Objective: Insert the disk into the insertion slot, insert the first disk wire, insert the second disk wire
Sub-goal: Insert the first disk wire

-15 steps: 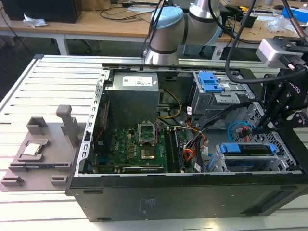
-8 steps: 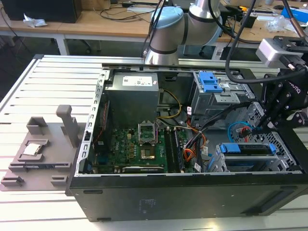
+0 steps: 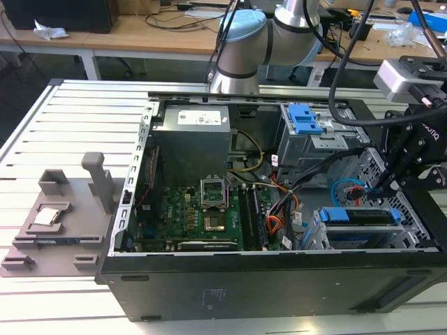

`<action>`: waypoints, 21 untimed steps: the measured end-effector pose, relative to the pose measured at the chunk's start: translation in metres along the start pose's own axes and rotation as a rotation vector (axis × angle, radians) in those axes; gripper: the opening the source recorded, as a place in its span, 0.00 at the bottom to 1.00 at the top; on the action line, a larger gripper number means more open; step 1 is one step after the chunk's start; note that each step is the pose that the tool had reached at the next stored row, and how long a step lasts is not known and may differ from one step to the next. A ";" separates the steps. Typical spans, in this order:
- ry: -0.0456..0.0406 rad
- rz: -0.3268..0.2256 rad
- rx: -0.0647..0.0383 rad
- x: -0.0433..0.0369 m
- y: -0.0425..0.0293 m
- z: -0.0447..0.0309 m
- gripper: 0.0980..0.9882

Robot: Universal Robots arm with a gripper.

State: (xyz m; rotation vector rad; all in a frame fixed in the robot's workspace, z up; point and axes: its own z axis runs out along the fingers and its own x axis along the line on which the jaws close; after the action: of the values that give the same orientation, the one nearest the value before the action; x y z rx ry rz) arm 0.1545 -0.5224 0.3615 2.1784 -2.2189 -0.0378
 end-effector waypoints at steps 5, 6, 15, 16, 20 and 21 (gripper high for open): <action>0.0014 0.000 0.000 0.0059 -0.0001 0.0002 0.07; 0.0019 0.000 0.000 0.0082 -0.0001 0.0002 0.07; 0.0076 0.000 0.000 0.0155 -0.0003 0.0004 0.07; 0.0079 0.000 0.000 0.0160 -0.0003 0.0004 0.07; 0.0092 0.000 0.000 0.0176 -0.0004 0.0012 0.07; 0.0092 0.000 0.000 0.0176 -0.0004 0.0016 0.07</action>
State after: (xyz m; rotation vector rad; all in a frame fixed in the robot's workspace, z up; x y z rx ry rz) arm 0.1545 -0.5400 0.3600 2.1736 -2.2146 -0.0276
